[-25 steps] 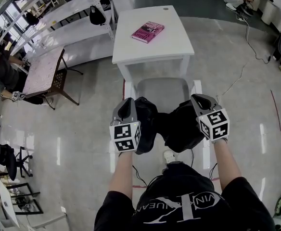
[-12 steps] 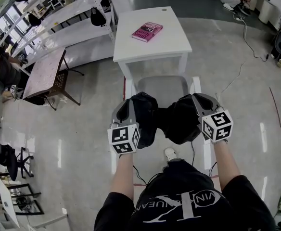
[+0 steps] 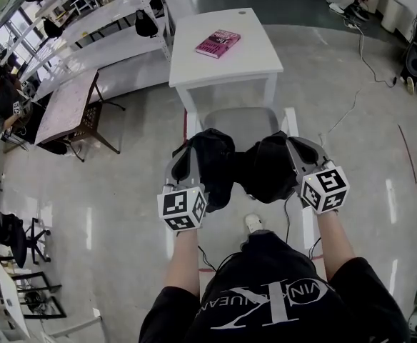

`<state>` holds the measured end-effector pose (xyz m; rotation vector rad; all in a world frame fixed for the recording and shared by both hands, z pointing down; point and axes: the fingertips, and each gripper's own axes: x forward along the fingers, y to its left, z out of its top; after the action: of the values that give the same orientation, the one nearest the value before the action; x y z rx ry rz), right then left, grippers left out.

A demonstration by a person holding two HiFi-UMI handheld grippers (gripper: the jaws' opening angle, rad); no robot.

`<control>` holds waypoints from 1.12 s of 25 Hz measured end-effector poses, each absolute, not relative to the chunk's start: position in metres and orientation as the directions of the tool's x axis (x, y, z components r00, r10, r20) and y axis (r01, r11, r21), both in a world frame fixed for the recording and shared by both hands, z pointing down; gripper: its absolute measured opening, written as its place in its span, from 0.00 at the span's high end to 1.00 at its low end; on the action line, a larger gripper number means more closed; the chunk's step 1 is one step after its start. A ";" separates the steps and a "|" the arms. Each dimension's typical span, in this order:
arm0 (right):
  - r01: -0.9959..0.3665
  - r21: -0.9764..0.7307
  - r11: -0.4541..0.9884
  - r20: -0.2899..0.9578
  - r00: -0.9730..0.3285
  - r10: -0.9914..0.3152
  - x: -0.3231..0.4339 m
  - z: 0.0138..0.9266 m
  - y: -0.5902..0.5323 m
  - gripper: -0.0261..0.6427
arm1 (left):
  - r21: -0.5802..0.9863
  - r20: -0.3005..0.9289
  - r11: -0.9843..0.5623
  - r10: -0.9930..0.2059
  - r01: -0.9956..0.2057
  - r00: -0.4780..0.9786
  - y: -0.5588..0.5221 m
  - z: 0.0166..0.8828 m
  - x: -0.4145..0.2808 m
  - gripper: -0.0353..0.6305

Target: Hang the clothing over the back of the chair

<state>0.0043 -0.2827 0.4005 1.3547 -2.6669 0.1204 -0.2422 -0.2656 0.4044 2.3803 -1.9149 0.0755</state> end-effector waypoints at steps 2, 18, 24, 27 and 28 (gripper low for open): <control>-0.806 -0.004 0.592 0.152 -0.585 -0.796 0.002 0.397 -0.277 0.93 | 0.027 0.087 -0.215 -0.972 -0.976 0.216 -0.260 0.402 -0.242 0.93; -0.820 -0.030 0.572 0.096 -0.572 -0.815 0.008 0.391 -0.234 0.94 | 0.045 0.067 -0.234 -0.969 -0.971 0.236 -0.216 0.403 -0.237 0.93; -0.822 -0.028 0.569 0.088 -0.569 -0.817 0.005 0.390 -0.220 0.94 | 0.047 0.069 -0.245 -0.966 -0.968 0.247 -0.198 0.407 -0.232 0.93; -0.820 -0.029 0.571 0.086 -0.571 -0.816 0.003 0.391 -0.215 0.94 | 0.051 0.070 -0.244 -0.966 -0.968 0.247 -0.193 0.409 -0.231 0.93; -0.820 -0.029 0.572 0.086 -0.572 -0.815 0.003 0.392 -0.213 0.94 | 0.053 0.070 -0.244 -0.966 -0.968 0.248 -0.192 0.410 -0.230 0.93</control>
<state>0.0032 -0.2133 0.3918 1.4209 -2.7289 0.1005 -0.2304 -0.1917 0.4099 2.4131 -1.8761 0.0351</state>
